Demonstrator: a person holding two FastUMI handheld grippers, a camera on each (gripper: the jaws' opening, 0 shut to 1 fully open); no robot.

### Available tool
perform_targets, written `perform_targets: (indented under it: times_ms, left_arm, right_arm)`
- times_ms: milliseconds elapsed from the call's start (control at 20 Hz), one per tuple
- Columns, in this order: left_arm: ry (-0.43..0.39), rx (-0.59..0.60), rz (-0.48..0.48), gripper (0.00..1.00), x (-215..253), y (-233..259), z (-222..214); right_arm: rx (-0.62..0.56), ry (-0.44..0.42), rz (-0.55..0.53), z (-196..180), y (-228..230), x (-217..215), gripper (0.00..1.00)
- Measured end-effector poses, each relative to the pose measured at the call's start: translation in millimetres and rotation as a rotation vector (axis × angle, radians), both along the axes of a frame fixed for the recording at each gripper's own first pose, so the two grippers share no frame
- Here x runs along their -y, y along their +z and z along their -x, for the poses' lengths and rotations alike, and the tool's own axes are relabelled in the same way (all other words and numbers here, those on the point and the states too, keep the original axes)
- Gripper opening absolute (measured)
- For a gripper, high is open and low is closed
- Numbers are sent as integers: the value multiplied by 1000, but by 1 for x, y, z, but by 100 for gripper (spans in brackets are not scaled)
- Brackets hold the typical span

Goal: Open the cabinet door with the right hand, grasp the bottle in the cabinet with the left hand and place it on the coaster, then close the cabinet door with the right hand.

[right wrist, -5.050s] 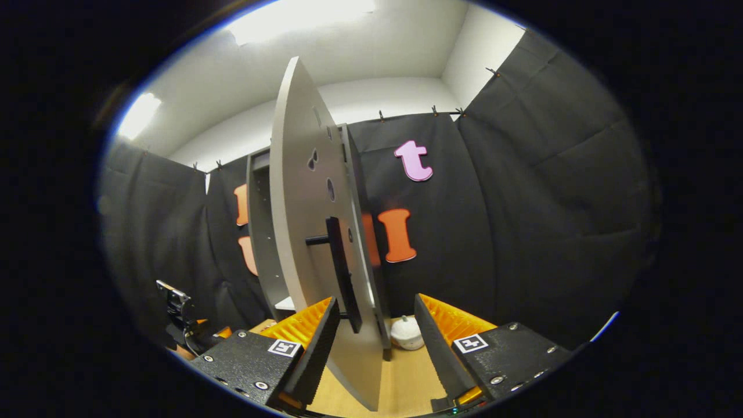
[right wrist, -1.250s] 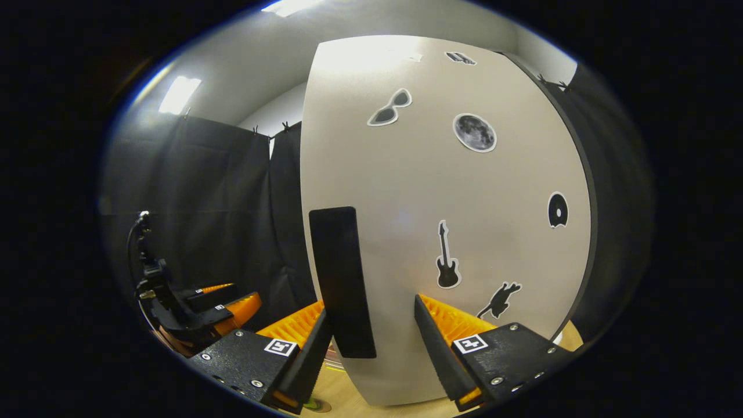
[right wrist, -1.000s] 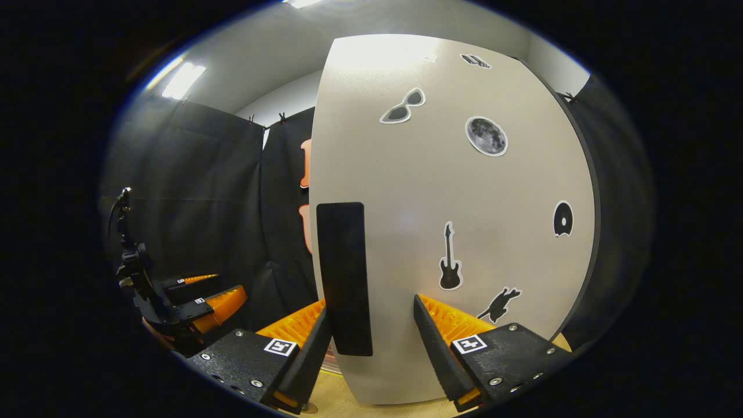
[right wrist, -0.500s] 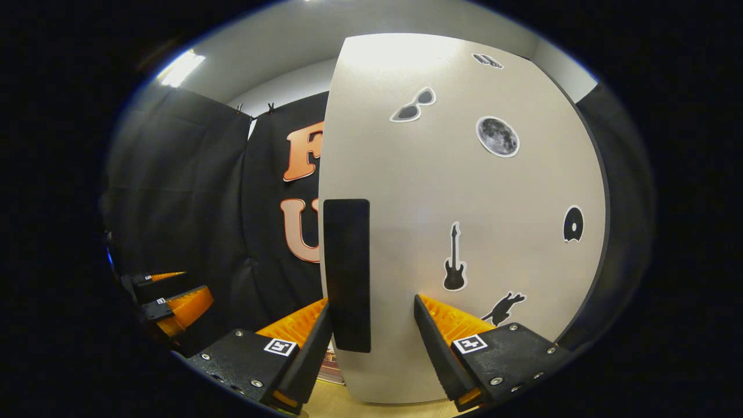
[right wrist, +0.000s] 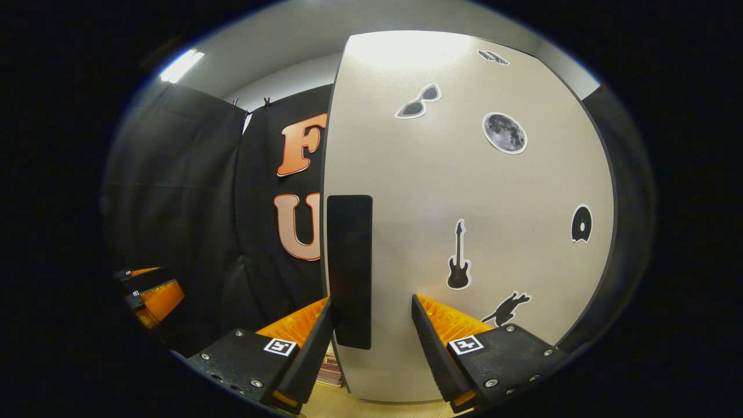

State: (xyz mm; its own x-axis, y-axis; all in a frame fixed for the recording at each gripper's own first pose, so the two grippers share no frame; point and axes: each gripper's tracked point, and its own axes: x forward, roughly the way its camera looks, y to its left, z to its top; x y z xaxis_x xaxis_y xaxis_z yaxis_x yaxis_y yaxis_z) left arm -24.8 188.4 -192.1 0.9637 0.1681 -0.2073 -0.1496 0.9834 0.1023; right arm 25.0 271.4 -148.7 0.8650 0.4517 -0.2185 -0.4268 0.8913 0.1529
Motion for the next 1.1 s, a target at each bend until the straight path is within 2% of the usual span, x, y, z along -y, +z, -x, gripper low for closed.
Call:
perform_targets:
  times_ms: [100, 300, 800, 1100]
  left_arm:
    - [-16, 6, 3, 94, 14, 5, -2]
    - [-60, 26, 20, 94, 52, 19, -3]
    - [-156, 41, 61, 94, 173, 63, 2]
    - [-138, 58, 92, 95, 218, 90, 10]
  right_arm:
    - [11, 10, -21, 8, 7, 6, 81]
    - [58, 29, -11, 49, 26, 43, 81]
    - [121, -108, 25, 98, 64, 199, 82]
    - [184, -126, 71, 124, 85, 260, 86]
